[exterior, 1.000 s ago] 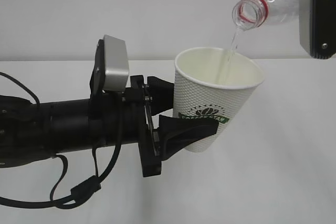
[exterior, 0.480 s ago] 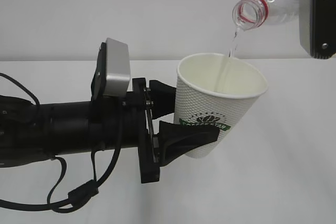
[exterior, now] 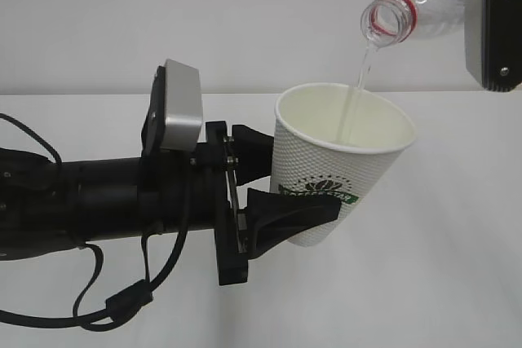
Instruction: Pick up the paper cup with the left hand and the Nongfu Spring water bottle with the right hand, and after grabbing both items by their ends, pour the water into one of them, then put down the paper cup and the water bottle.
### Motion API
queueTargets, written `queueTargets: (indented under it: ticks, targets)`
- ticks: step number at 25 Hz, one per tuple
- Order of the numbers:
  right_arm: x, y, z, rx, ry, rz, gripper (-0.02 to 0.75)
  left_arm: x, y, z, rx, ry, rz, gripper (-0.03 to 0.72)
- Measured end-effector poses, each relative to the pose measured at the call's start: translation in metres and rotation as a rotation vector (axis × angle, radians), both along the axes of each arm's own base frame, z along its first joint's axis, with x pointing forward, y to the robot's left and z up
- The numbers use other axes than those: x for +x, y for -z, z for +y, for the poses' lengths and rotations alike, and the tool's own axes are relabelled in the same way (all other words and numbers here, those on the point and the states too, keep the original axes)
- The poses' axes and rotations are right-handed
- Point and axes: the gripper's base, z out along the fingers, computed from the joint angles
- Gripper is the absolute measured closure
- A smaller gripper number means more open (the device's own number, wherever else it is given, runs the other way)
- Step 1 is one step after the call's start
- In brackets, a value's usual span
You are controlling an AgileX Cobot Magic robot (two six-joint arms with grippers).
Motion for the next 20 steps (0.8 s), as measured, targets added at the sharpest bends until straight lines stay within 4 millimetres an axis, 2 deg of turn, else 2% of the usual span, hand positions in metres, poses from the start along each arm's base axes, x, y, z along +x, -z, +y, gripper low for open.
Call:
queueTargets:
  ticks: [20]
  targets:
    - [0.0000, 0.0001, 0.0000, -0.030, -0.007, -0.008, 0.209, 0.0001, 0.0001, 0.0000, 0.002, -0.001, 0.000, 0.233]
